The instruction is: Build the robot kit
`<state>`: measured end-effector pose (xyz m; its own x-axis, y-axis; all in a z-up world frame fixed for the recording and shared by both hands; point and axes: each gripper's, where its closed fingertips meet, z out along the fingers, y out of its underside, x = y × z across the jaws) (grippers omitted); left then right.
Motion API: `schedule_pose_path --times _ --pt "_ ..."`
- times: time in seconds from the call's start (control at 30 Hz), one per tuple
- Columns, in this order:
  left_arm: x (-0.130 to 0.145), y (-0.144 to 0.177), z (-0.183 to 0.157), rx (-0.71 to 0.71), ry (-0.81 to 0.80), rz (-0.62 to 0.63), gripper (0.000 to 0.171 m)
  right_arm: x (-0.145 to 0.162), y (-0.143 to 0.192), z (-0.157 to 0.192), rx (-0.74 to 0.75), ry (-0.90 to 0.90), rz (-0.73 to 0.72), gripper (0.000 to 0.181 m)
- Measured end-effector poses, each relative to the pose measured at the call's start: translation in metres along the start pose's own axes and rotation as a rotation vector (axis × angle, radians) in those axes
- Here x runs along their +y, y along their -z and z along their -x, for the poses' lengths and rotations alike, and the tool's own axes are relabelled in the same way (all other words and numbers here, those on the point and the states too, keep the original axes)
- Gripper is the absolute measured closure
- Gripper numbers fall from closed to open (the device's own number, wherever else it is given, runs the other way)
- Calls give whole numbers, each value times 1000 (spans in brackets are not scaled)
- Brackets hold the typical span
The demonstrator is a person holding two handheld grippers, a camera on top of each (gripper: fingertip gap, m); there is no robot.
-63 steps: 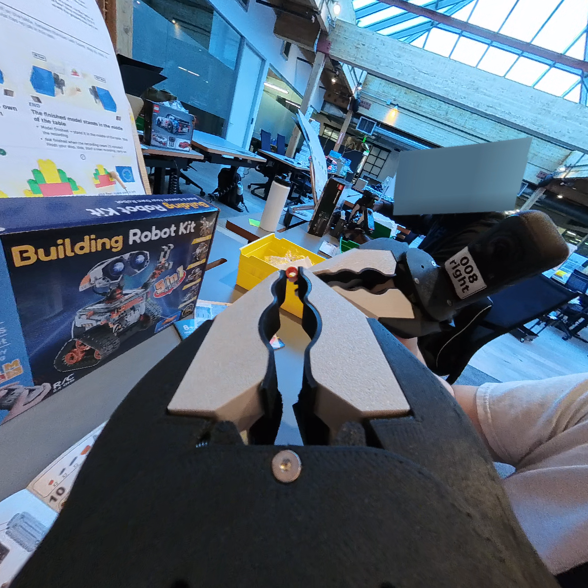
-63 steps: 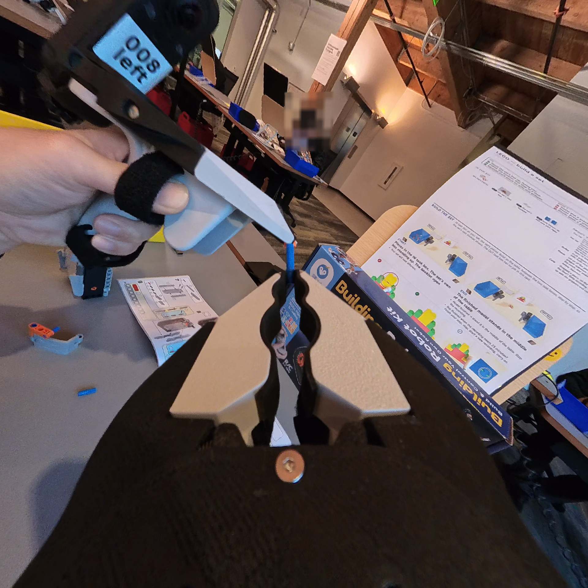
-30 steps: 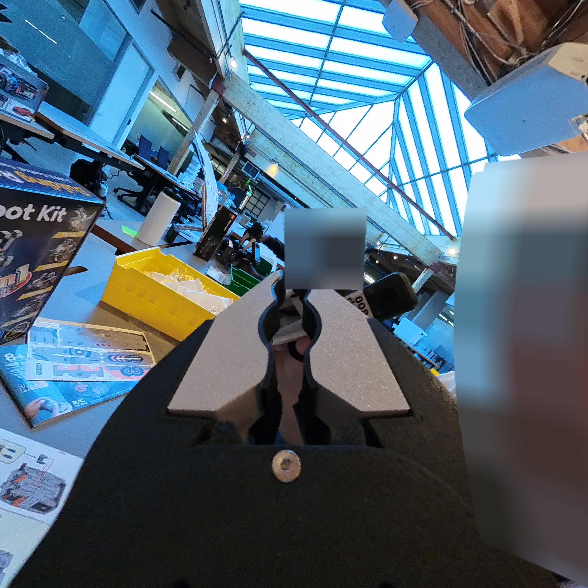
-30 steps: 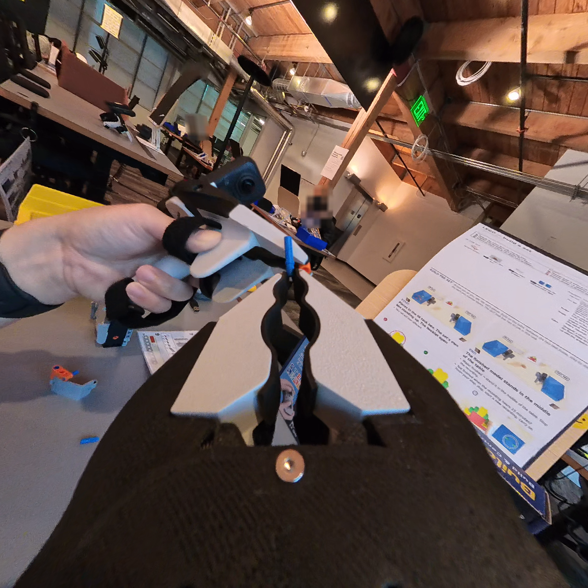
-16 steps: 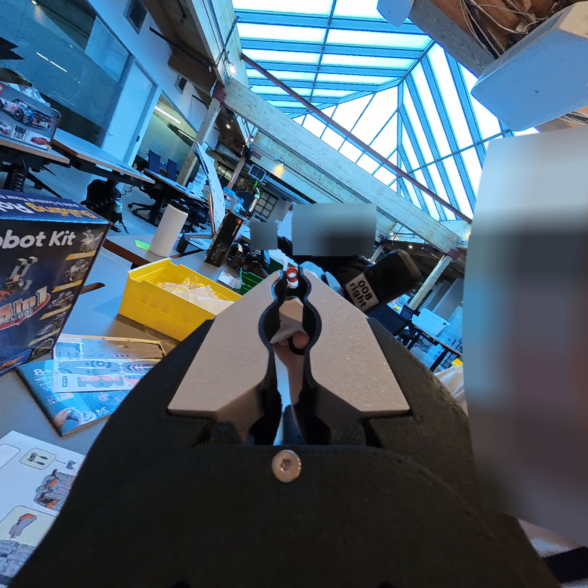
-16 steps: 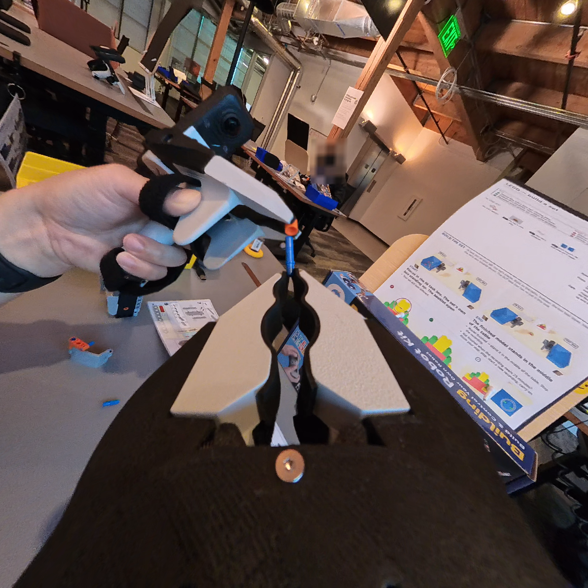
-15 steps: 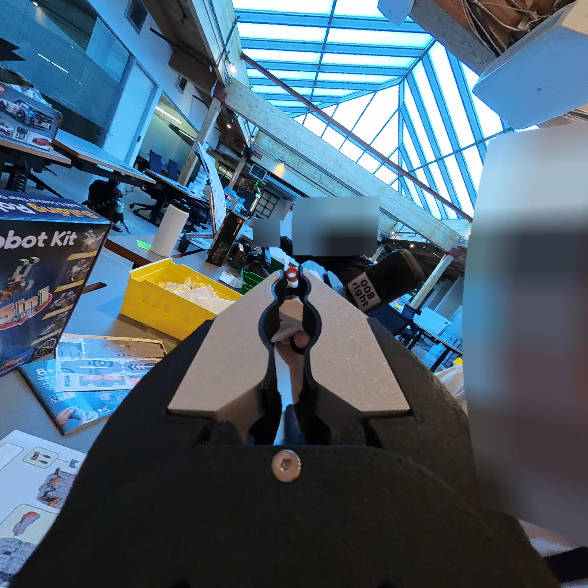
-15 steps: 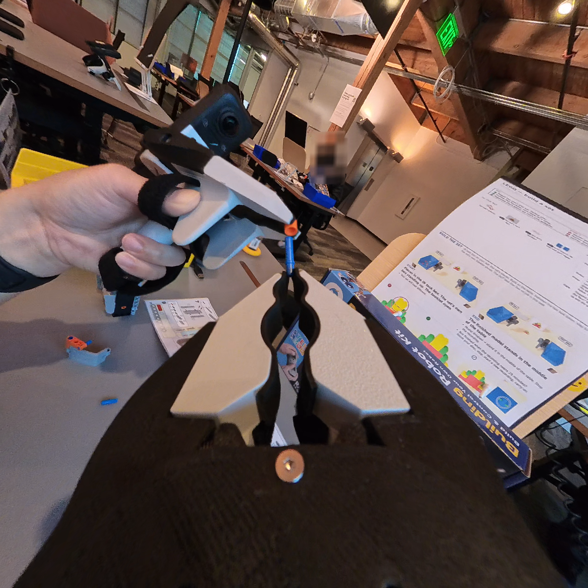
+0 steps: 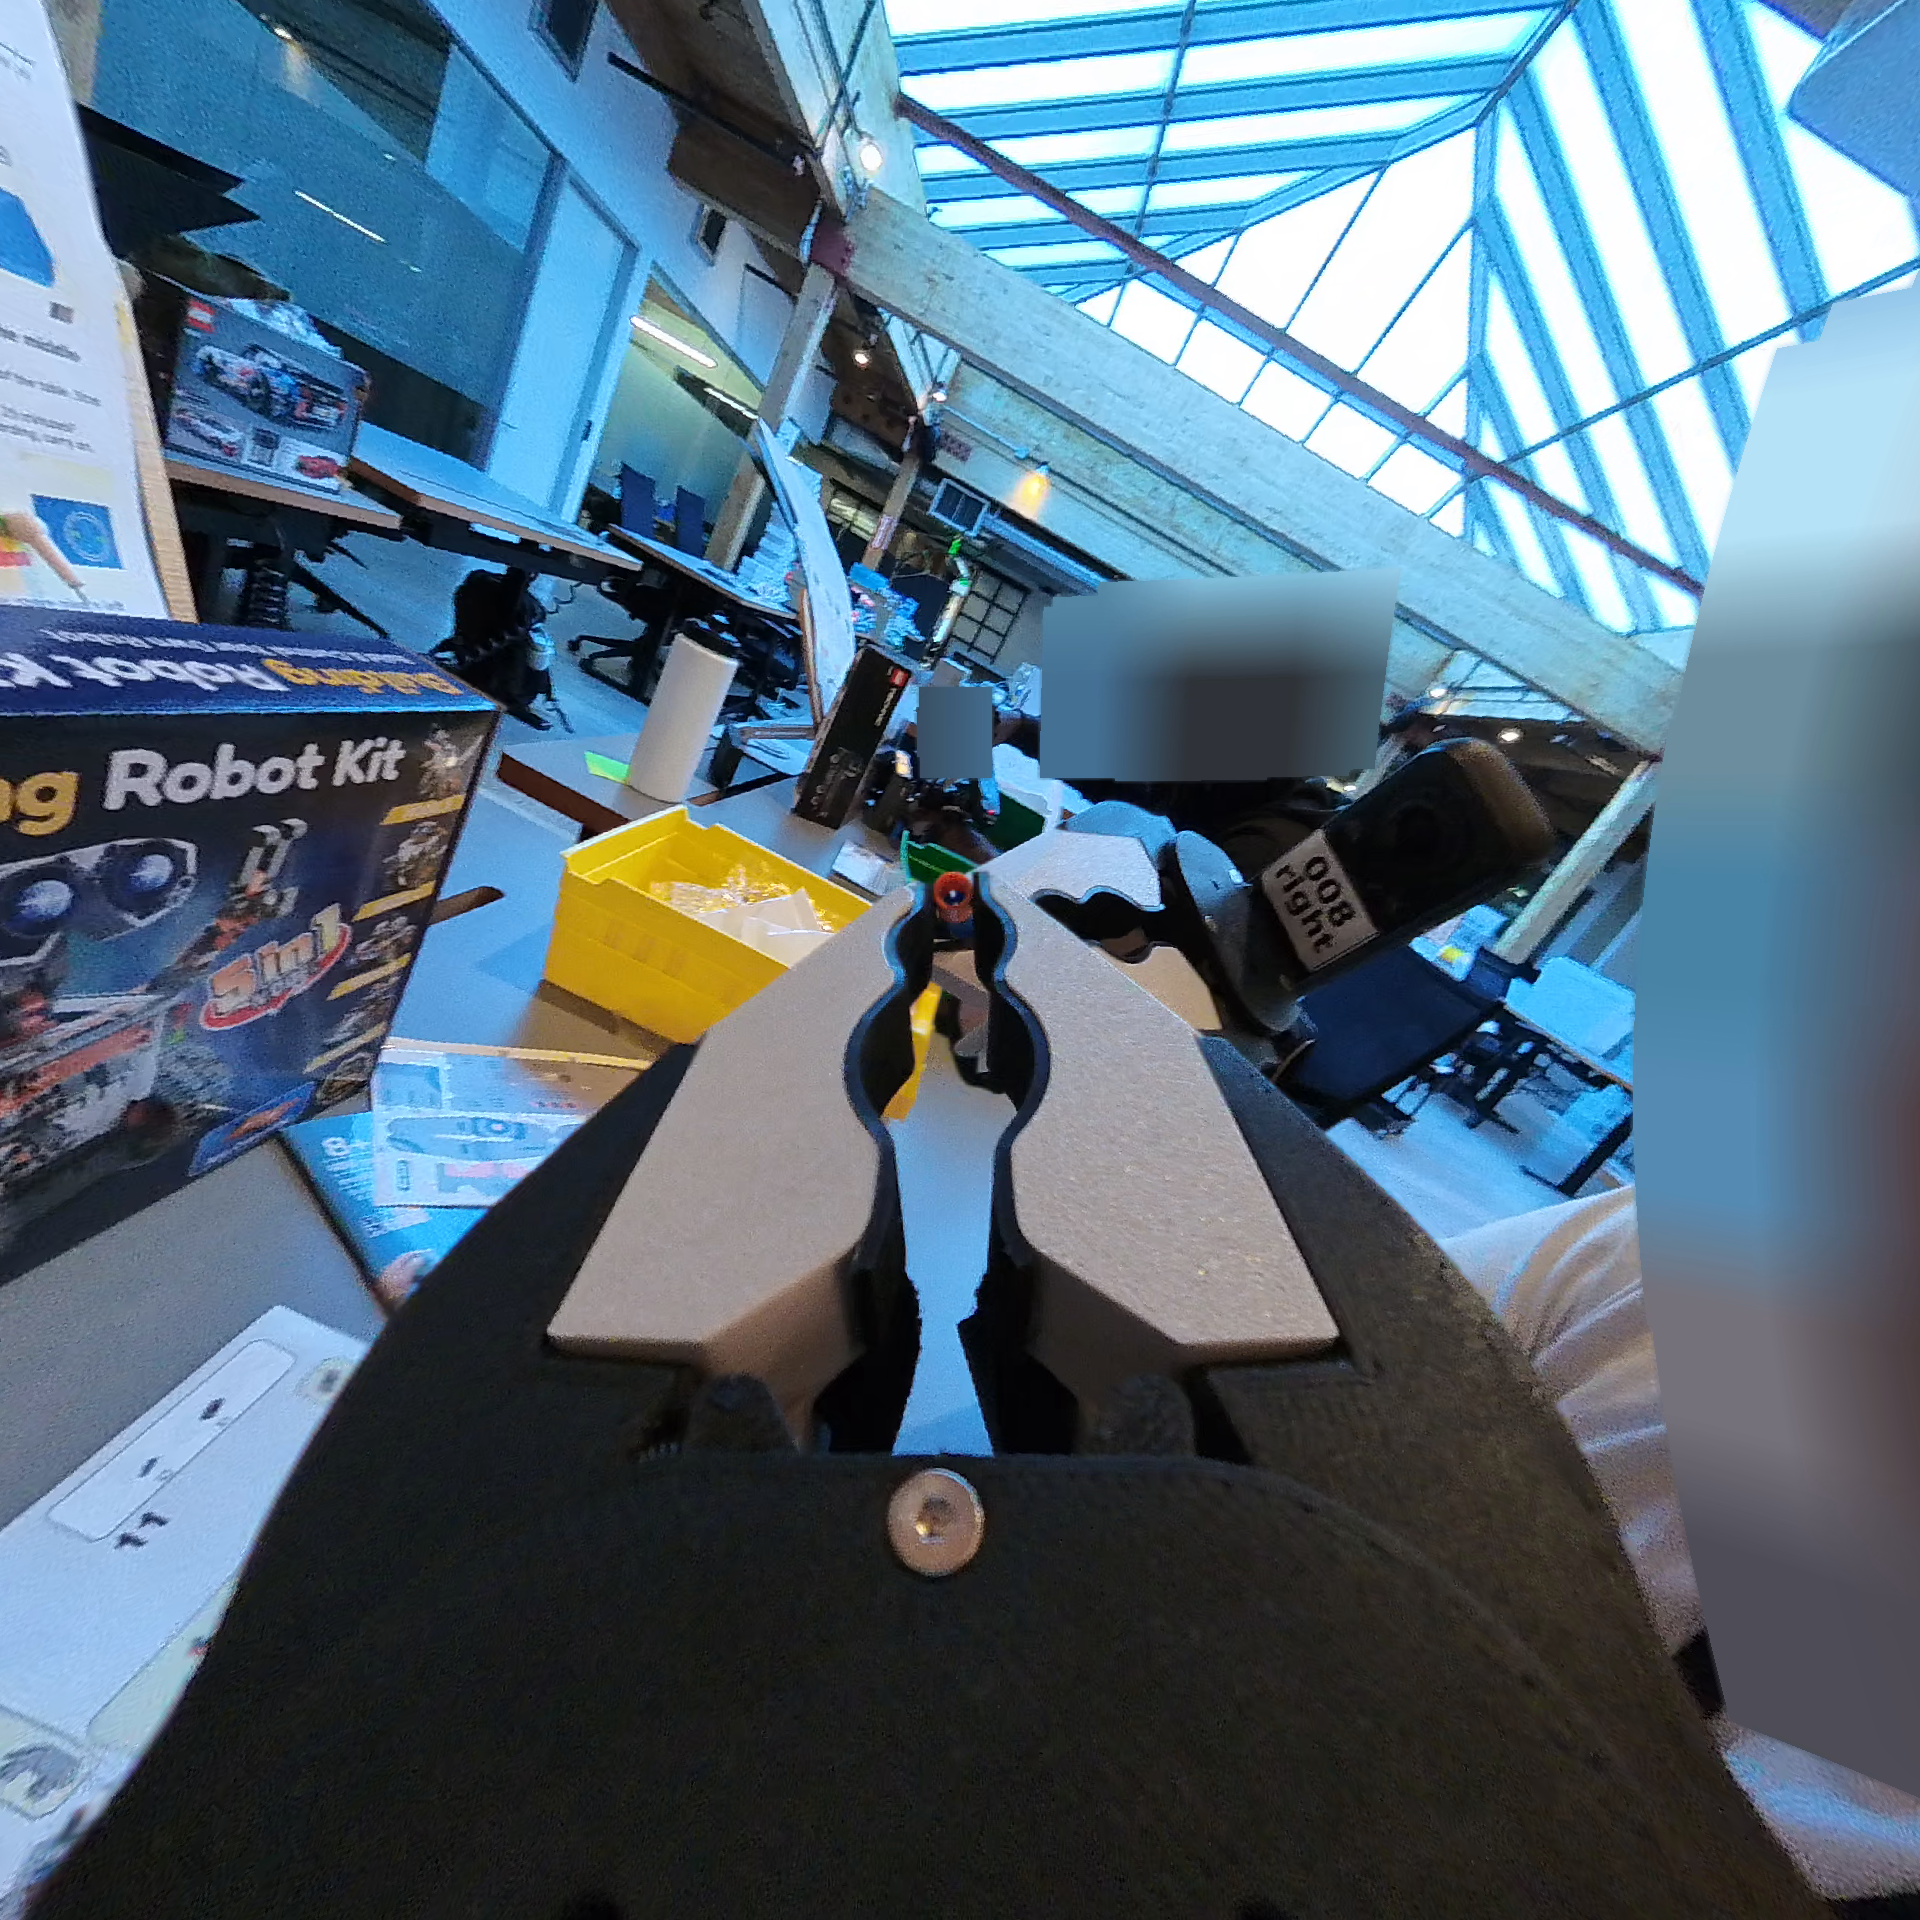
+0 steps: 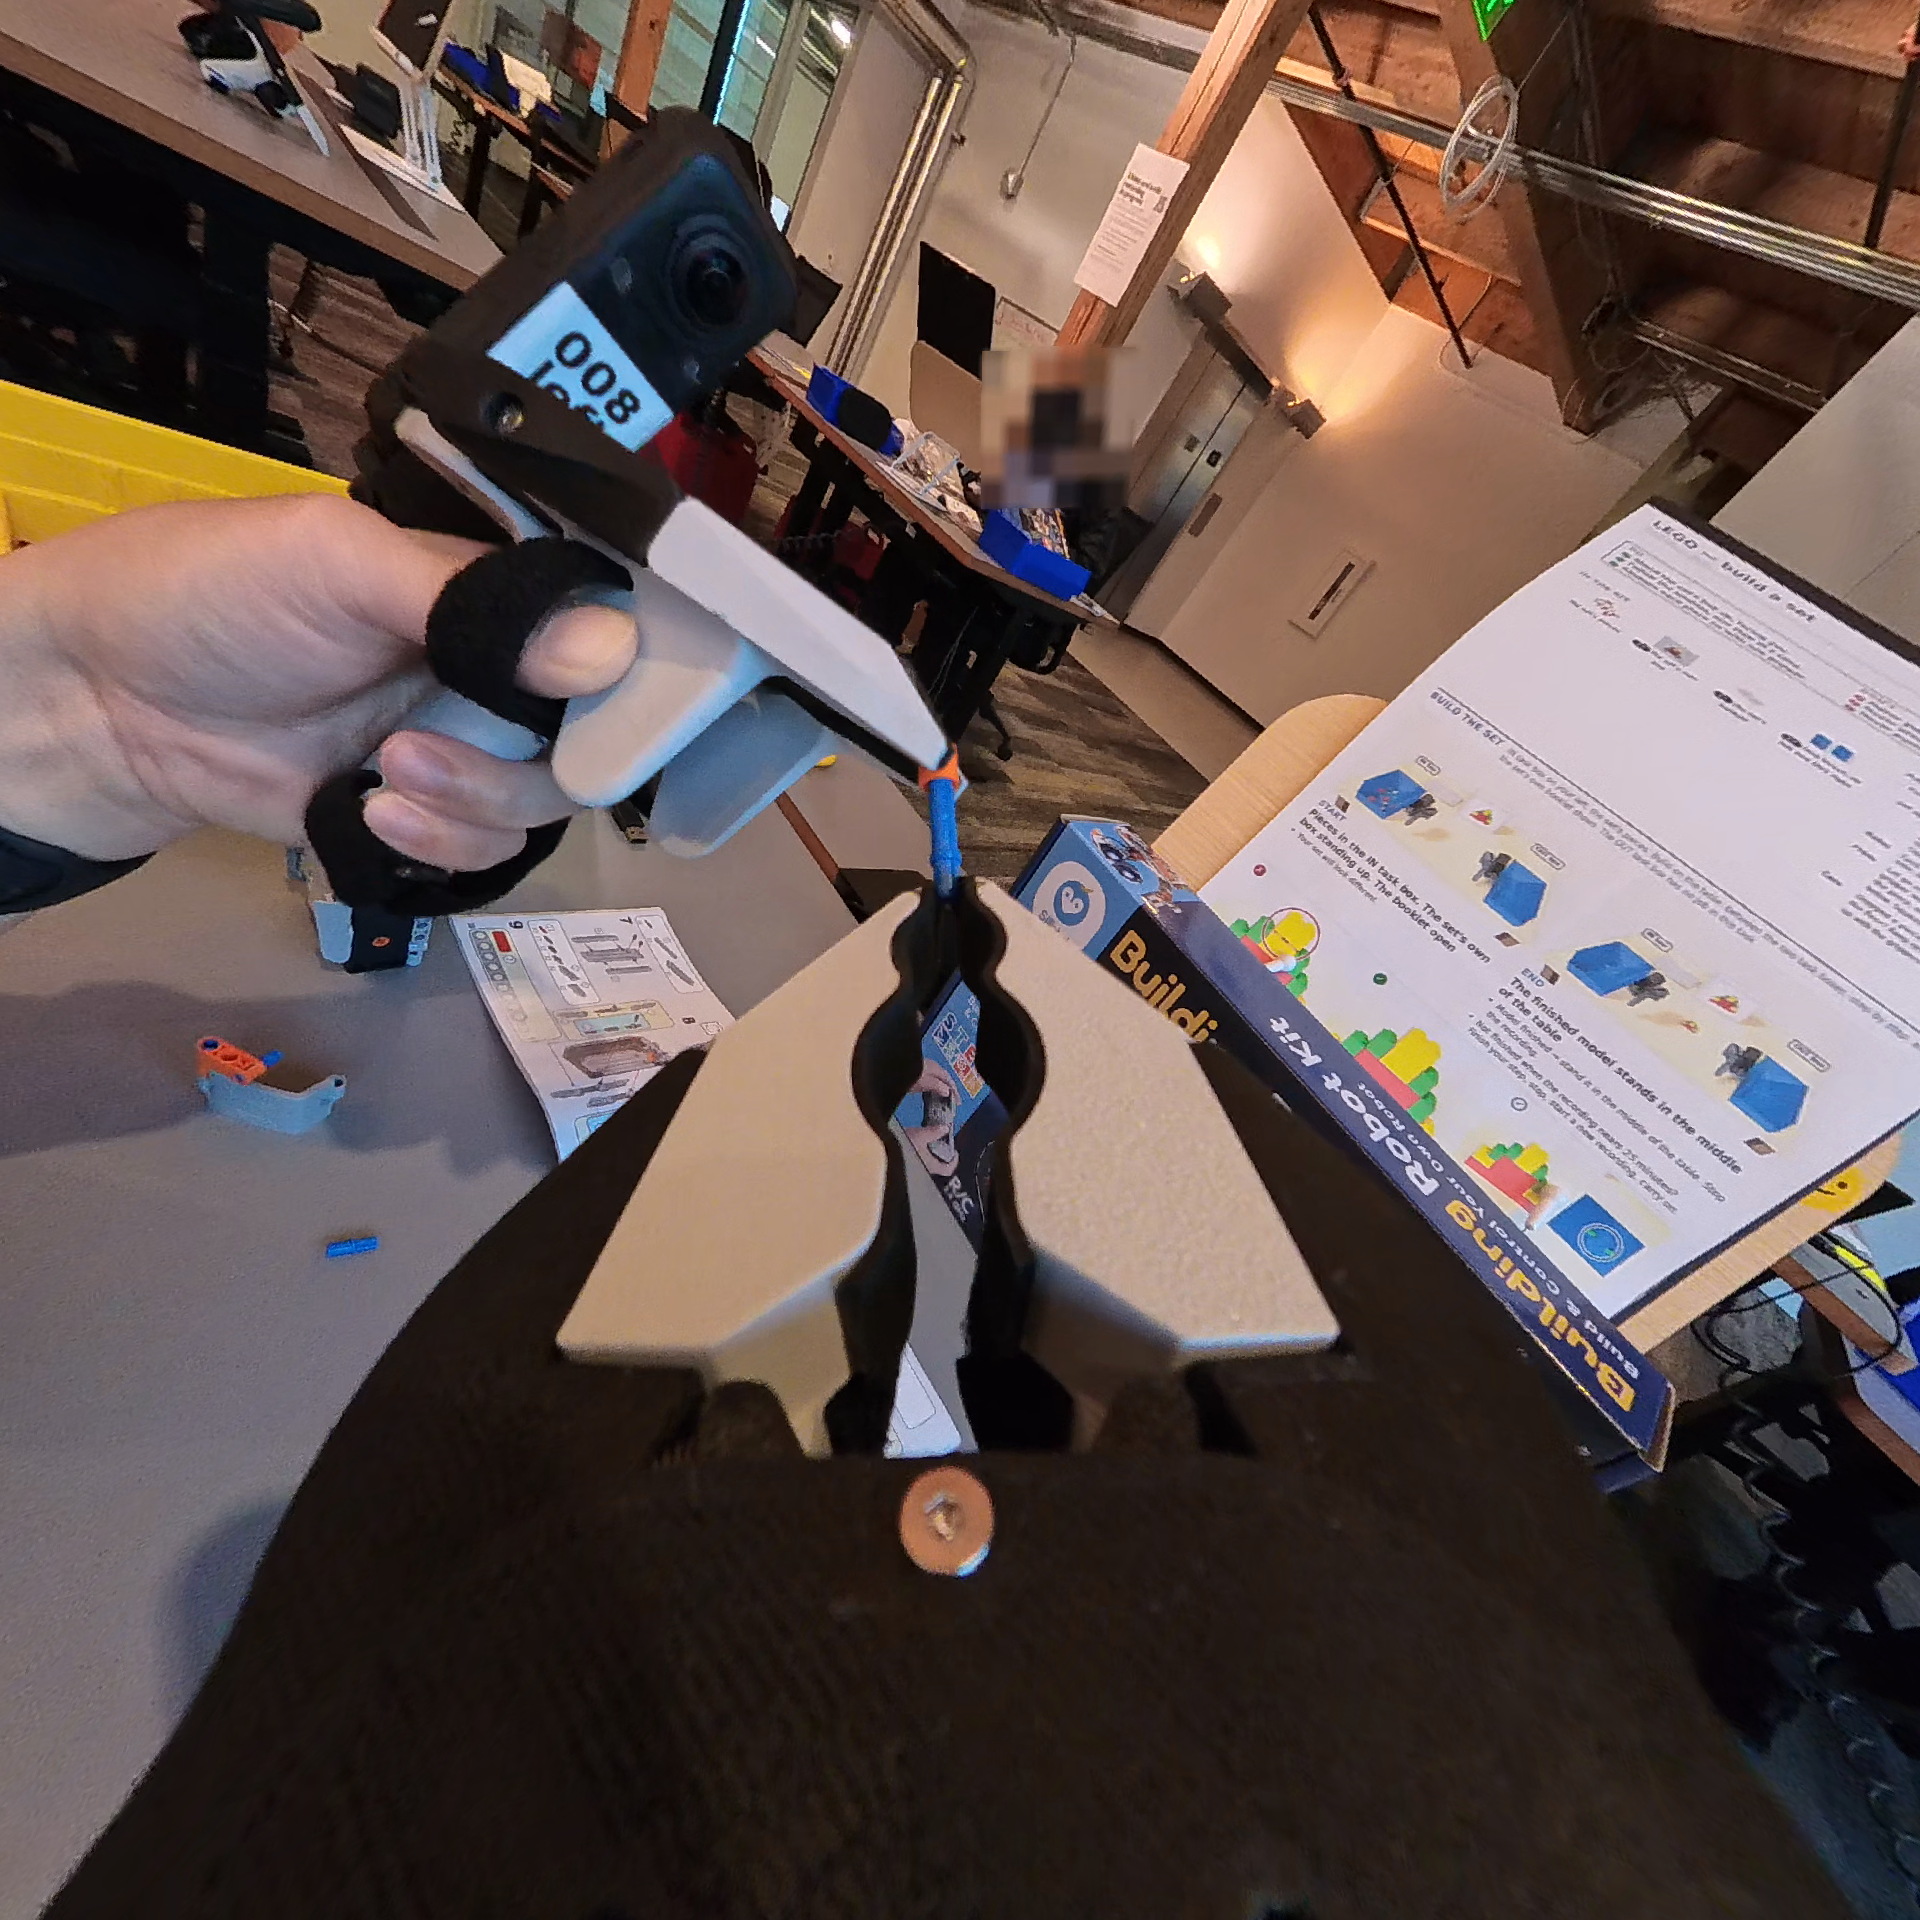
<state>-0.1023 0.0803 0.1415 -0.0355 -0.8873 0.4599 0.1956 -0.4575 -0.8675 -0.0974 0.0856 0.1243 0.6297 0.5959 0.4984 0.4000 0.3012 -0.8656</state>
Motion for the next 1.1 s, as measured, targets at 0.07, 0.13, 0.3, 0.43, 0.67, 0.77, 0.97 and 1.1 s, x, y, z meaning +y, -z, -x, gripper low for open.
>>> schedule_pose_path --times 0.07,0.13,0.3,0.43,0.67,0.77,0.97,1.1 --pt "2 0 3 -42 -36 16 167 2 -1 0 13 24 18 180" --pt "1 0 1 -30 -28 9 167 3 -2 0 19 39 19 180" --pt "-1 1 8 -35 12 -20 167 -6 -1 -1 34 29 -48 180" --pt "-2 1 5 -1 43 -37 167 -9 -1 0 29 13 -78 180" --pt "-1 0 5 17 62 -31 167 -8 0 -1 3 -23 -88 180" --pt "-2 1 3 45 92 -40 167 -6 -1 -1 -1 -12 -82 180" --pt "-2 -1 4 77 131 -58 167 -8 0 -1 -4 7 -109 180" --pt "-4 -2 3 82 132 -72 167 -9 1 -3 30 62 -120 180"
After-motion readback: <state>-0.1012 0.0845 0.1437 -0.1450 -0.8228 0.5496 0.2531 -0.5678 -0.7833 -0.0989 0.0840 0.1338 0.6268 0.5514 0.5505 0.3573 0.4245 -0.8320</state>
